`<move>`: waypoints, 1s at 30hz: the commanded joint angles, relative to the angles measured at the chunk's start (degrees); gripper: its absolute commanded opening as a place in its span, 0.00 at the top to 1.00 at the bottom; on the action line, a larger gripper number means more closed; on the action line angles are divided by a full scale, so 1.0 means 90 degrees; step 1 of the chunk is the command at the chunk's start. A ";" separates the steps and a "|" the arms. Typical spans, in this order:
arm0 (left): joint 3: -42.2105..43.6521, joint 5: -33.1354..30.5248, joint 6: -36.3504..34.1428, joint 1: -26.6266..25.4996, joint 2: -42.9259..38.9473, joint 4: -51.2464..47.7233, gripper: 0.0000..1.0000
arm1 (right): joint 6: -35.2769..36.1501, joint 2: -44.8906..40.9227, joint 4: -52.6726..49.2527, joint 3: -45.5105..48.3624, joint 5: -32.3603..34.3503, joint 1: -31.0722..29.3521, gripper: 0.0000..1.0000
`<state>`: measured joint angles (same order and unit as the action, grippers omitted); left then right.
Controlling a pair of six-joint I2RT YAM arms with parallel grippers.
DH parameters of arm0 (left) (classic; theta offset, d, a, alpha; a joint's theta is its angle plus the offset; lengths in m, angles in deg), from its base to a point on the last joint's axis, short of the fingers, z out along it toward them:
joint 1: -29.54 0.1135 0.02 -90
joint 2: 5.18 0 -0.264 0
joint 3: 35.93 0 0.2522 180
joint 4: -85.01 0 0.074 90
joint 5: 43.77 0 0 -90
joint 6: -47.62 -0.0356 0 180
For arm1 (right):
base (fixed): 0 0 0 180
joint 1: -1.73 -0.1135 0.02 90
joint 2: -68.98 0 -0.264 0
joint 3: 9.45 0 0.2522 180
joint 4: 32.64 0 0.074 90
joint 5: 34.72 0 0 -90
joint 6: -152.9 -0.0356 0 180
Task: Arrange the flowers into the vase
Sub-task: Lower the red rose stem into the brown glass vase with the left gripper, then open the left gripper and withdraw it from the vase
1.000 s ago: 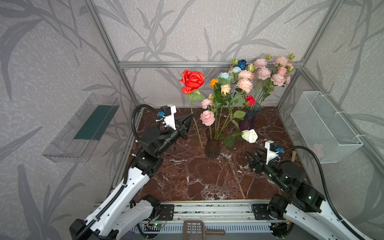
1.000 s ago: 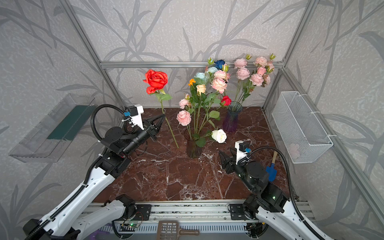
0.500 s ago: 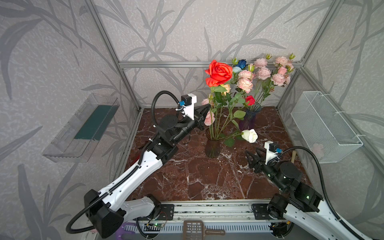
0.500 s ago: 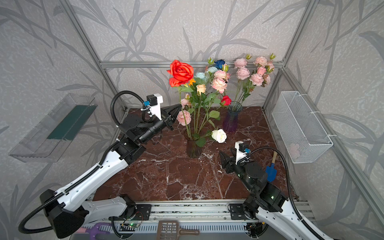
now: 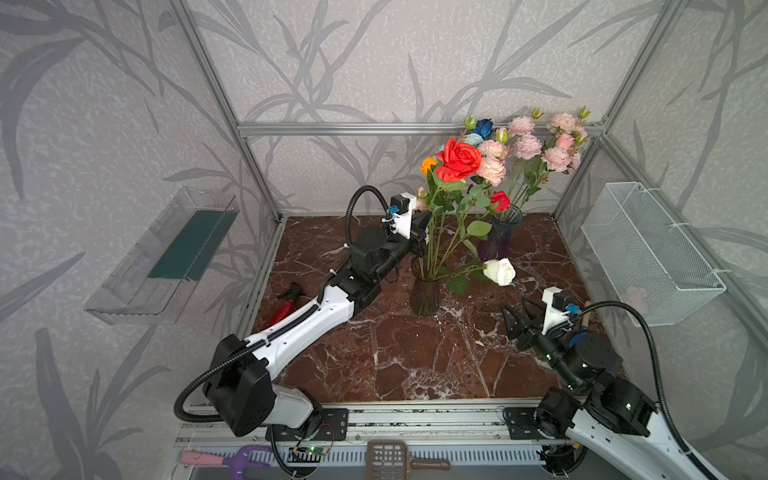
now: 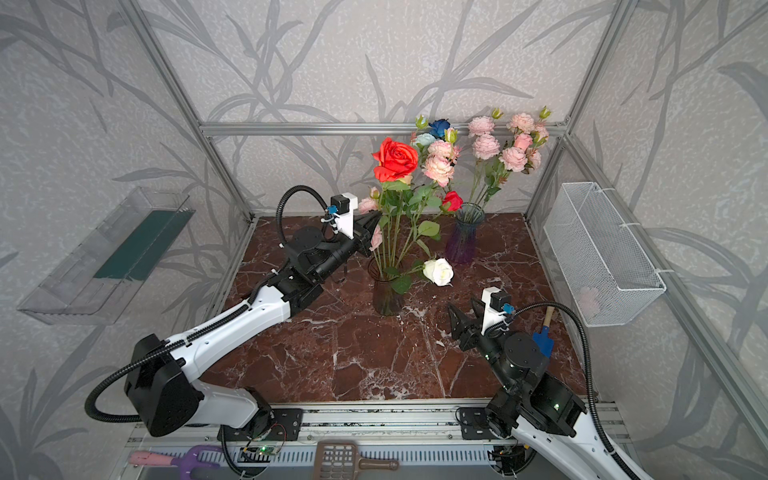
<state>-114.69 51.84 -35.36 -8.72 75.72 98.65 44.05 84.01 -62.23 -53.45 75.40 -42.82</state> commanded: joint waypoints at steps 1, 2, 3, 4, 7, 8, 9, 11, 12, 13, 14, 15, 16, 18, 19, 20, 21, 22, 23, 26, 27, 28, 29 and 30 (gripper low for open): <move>0.0144 -0.0033 -0.0083 -0.0070 -0.0096 -0.0246 0.96 | 0.0005 -0.0030 -0.0048 0.0021 0.0102 0.0018 0.34; 0.0174 -0.0029 -0.0076 -0.0080 -0.0140 -0.0438 0.86 | 0.0000 -0.0005 -0.0038 0.0011 0.0106 0.0019 0.34; 0.0189 0.0009 -0.0068 -0.0090 -0.0194 -0.0643 0.71 | -0.0005 0.0023 -0.0035 -0.0006 0.0101 0.0018 0.34; 0.0200 0.0037 -0.0059 -0.0106 -0.0273 -0.0938 0.57 | -0.0005 0.0055 -0.0043 -0.0026 0.0104 0.0019 0.34; 0.0329 0.0012 -0.0030 -0.0143 -0.0649 -0.1601 0.37 | -0.0022 0.0131 -0.0092 -0.0095 0.0082 0.0018 0.34; 0.0459 -0.0047 -0.0034 -0.0157 -0.0838 -0.1654 0.35 | -0.0034 0.0143 -0.0112 -0.0107 0.0101 0.0019 0.34; 0.0581 -0.0116 -0.0046 -0.0163 -0.1005 -0.1673 0.32 | -0.0043 0.0152 -0.0114 -0.0115 0.0106 0.0019 0.34; 0.0809 -0.0288 -0.0070 -0.0168 -0.1399 -0.1727 0.31 | -0.0044 0.0191 -0.0090 -0.0114 0.0119 0.0019 0.34; 0.0867 -0.0349 -0.0068 -0.0163 -0.1534 -0.1776 0.30 | -0.0050 0.0214 -0.0074 -0.0119 0.0123 0.0019 0.34; 0.0910 -0.0394 -0.0051 -0.0163 -0.1693 -0.1860 0.29 | -0.0057 0.0248 -0.0062 -0.0140 0.0114 0.0019 0.34; 0.0917 -0.0434 -0.0012 -0.0163 -0.1825 -0.1999 0.29 | -0.0054 0.0278 -0.0066 -0.0169 0.0119 0.0019 0.34; 0.0913 -0.0462 0.0042 -0.0163 -0.1965 -0.2148 0.29 | -0.0062 0.0325 -0.0080 -0.0189 0.0135 0.0019 0.34; 0.0908 -0.0476 0.0098 -0.0163 -0.2126 -0.2335 0.29 | -0.0080 0.0377 -0.0121 -0.0233 0.0173 0.0014 0.33; 0.0925 -0.0570 0.0234 -0.0168 -0.2449 -0.2680 0.13 | -0.0117 0.0439 -0.0242 -0.0317 0.0230 0.0019 0.33; 0.0955 -0.0673 0.0287 -0.0165 -0.2633 -0.2845 0.09 | -0.0132 0.0459 -0.0288 -0.0347 0.0257 0.0019 0.33; 0.1016 -0.0794 0.0325 -0.0163 -0.2829 -0.2976 0.07 | -0.0137 0.0460 -0.0319 -0.0360 0.0309 0.0019 0.33; 0.1069 -0.0936 0.0373 -0.0165 -0.3018 -0.3101 0.01 | -0.0152 0.0459 -0.0329 -0.0372 0.0369 0.0014 0.32; 0.1118 -0.1206 0.0460 -0.0163 -0.3216 -0.3306 0.01 | -0.0178 0.0469 -0.0380 -0.0397 0.0470 0.0019 0.32; 0.1150 -0.1462 0.0552 -0.0163 -0.3401 -0.3576 0.01 | -0.0205 0.0484 -0.0429 -0.0426 0.0586 0.0018 0.31; 0.1284 -0.2136 0.0879 -0.0164 -0.3821 -0.4420 0.01 | -0.0242 0.0565 -0.0591 -0.0502 0.0967 0.0019 0.26; 0.1355 -0.2266 0.0994 -0.0163 -0.3955 -0.4609 0.01 | -0.0247 0.0602 -0.0650 -0.0518 0.1115 0.0014 0.23; 0.1447 -0.2449 0.1110 -0.0167 -0.4102 -0.4813 0.01 | -0.0289 0.0633 -0.0728 -0.0559 0.1341 0.0019 0.20; 0.1528 -0.2727 0.1281 -0.0162 -0.4244 -0.5061 0.01 | -0.0311 0.0667 -0.0767 -0.0579 0.1588 0.0019 0.18; 0.1574 -0.3097 0.1512 -0.0163 -0.4361 -0.5312 0.01 | -0.0360 0.0688 -0.0909 -0.0688 0.1820 0.0019 0.14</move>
<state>-102.27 33.41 -27.05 -10.07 38.48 60.79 42.01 89.60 -67.78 -57.12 84.36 -42.82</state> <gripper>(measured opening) 0.993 0.846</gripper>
